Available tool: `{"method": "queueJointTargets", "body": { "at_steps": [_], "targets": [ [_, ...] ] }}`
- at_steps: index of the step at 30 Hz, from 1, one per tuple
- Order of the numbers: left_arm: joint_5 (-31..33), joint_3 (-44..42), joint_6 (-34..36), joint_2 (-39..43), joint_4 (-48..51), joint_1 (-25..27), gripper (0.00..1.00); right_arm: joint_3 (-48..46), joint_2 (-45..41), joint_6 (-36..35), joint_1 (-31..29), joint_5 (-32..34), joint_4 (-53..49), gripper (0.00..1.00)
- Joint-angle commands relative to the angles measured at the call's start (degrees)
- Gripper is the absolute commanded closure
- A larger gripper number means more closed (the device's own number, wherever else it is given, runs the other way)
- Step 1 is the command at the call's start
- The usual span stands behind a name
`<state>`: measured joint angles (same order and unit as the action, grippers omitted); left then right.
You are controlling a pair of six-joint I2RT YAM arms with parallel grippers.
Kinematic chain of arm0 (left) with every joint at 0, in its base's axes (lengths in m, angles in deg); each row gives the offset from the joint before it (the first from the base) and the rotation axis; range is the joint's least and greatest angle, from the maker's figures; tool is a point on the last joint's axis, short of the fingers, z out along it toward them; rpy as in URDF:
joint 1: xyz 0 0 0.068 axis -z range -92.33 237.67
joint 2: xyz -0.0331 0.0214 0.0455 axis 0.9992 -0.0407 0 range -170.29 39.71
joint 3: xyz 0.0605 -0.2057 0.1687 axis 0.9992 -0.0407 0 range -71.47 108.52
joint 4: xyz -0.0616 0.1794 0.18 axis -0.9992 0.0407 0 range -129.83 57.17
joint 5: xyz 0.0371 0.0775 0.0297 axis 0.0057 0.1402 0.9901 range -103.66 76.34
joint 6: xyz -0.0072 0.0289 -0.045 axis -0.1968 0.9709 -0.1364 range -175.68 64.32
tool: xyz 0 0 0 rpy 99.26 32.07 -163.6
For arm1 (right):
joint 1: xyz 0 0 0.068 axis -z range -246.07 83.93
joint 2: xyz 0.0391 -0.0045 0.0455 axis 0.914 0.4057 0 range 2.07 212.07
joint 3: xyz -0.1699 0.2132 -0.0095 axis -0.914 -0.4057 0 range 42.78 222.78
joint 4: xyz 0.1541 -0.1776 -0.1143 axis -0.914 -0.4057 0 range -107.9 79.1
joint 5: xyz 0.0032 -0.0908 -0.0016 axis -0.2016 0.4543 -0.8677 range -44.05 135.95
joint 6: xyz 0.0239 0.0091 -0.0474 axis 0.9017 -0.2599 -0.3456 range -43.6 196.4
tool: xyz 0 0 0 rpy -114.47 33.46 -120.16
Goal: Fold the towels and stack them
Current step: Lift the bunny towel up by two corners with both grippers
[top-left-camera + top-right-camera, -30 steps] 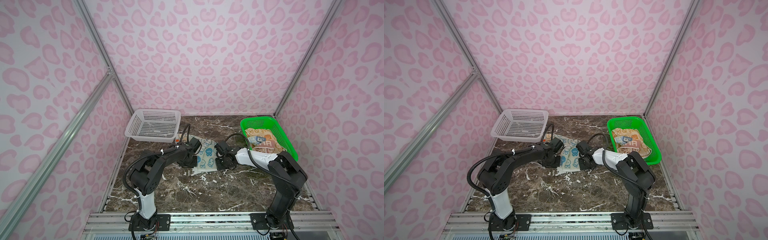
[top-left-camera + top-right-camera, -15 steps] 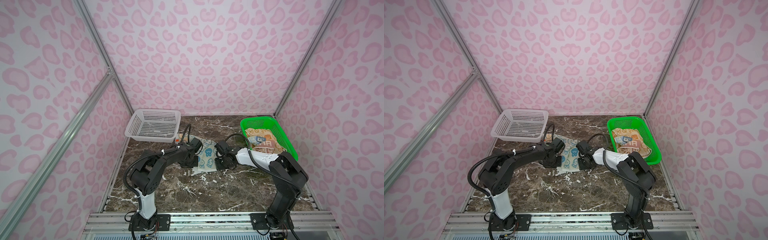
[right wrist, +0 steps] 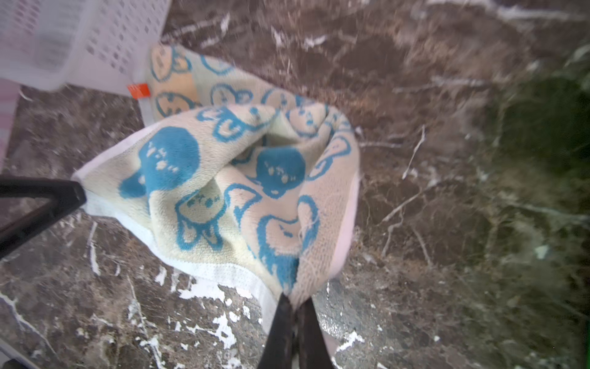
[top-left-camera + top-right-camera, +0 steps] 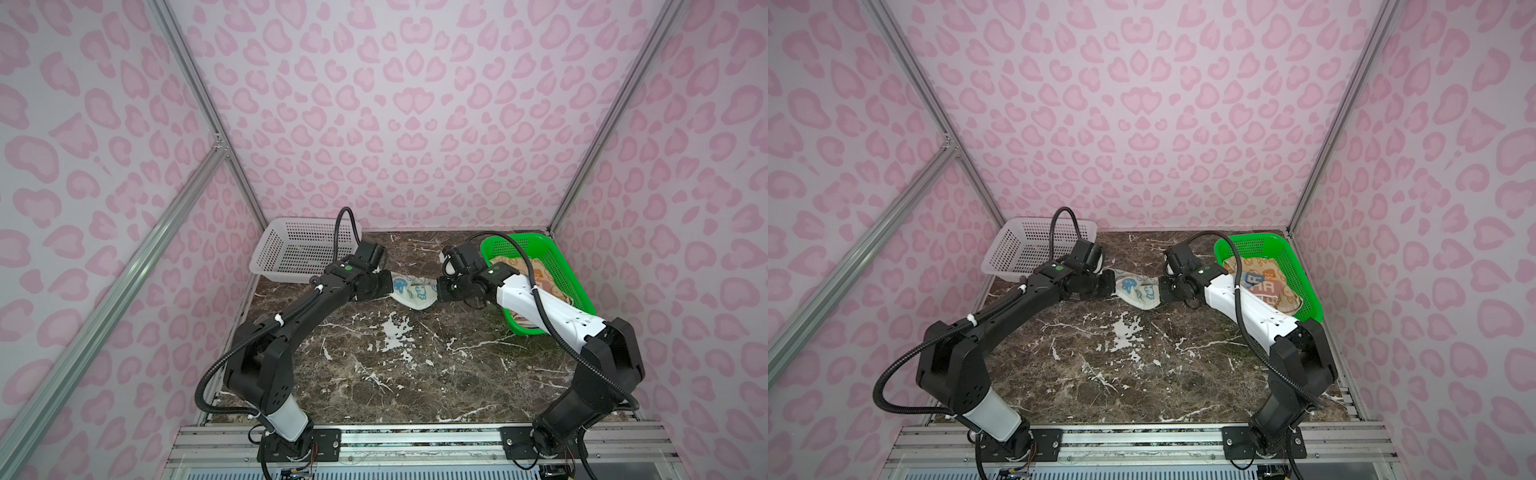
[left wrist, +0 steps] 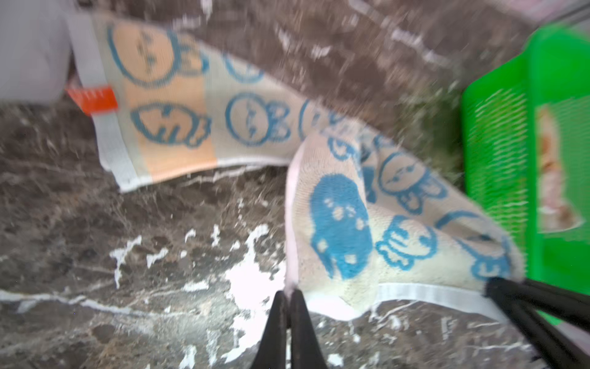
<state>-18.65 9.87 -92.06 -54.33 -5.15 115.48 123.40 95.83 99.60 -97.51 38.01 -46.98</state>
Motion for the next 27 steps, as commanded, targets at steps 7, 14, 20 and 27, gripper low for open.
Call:
{"method": "queueJointTargets", "body": {
  "at_steps": [7, 14, 20, 27],
  "targets": [
    [0.5, 23.5, 1.1, 0.4, 7.5, -4.4, 0.97, 23.5, -1.0, -7.2, 3.6, 0.6, -5.9, 1.00],
    [1.8, 34.2, 2.9, 5.7, 7.2, -5.0, 0.97, 35.4, -3.4, -11.2, 3.6, -2.5, -10.2, 1.00],
    [4.8, 33.0, 5.5, 14.2, 7.1, -0.5, 0.98, 32.0, -12.5, -16.0, 0.0, -2.9, -10.8, 1.00],
    [4.9, 30.1, 4.4, 22.1, 7.7, 6.0, 0.98, 27.9, -22.4, -17.5, -4.5, -5.1, -9.7, 1.00]
  ]
}}
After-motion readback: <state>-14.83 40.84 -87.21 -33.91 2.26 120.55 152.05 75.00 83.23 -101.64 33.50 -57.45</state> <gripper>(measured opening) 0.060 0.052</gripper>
